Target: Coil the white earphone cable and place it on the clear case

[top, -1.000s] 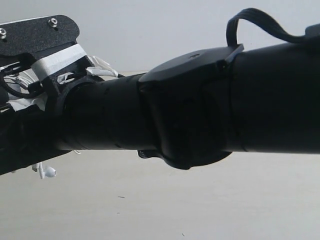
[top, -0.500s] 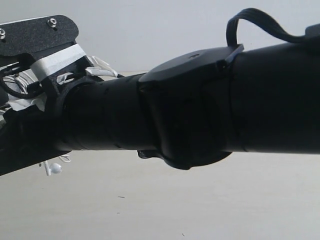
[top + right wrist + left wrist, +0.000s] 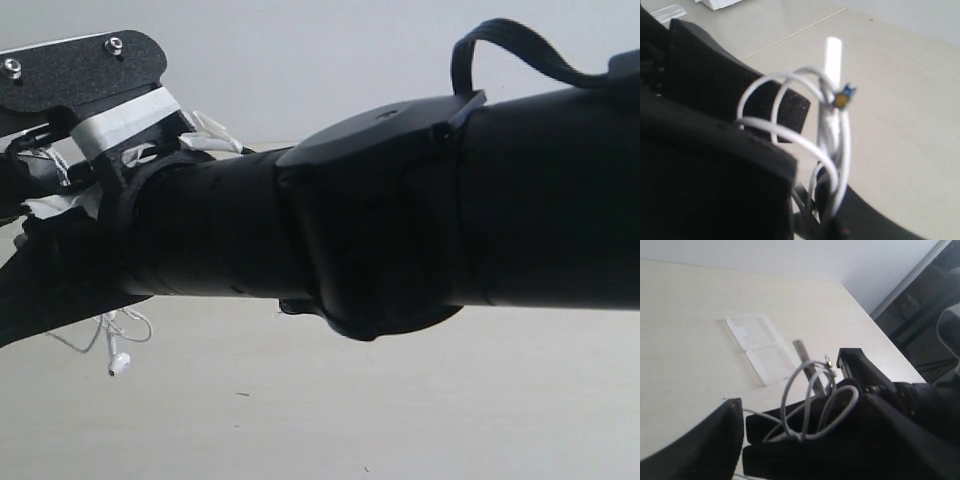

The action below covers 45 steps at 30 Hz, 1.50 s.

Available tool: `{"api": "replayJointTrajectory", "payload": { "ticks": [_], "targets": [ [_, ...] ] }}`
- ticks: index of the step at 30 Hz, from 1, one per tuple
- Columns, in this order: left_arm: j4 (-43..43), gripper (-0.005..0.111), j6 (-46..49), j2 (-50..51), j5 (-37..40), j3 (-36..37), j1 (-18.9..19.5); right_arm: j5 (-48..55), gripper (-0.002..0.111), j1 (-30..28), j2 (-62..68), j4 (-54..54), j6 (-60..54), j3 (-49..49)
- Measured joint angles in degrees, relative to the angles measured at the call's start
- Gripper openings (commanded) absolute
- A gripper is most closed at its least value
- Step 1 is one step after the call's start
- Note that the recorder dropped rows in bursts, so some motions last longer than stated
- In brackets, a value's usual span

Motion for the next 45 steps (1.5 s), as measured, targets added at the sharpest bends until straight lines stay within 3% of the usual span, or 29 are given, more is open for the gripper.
{"api": "replayJointTrajectory", "payload": {
  "ticks": [15, 28, 36, 45],
  "targets": [
    [3.6, 0.066, -1.3, -5.2, -0.3, 0.0, 0.0, -8.6, 0.0, -0.6, 0.0, 0.0, 0.7, 0.0],
    [17.0, 0.066, -8.8, -13.0, -2.6, -0.2, 0.0, -13.2, 0.0, -11.4, -1.5, 0.0, -0.6, 0.0],
    [29.5, 0.066, -17.0, -14.7, -2.1, -0.2, 0.0, -26.2, 0.0, -14.1, -1.6, 0.1, -8.5, 0.0],
    [31.0, 0.066, -19.2, -14.7, -1.1, -0.2, 0.0, -28.8, 0.0, -20.0, -0.9, 0.1, -8.1, 0.0]
  ]
}}
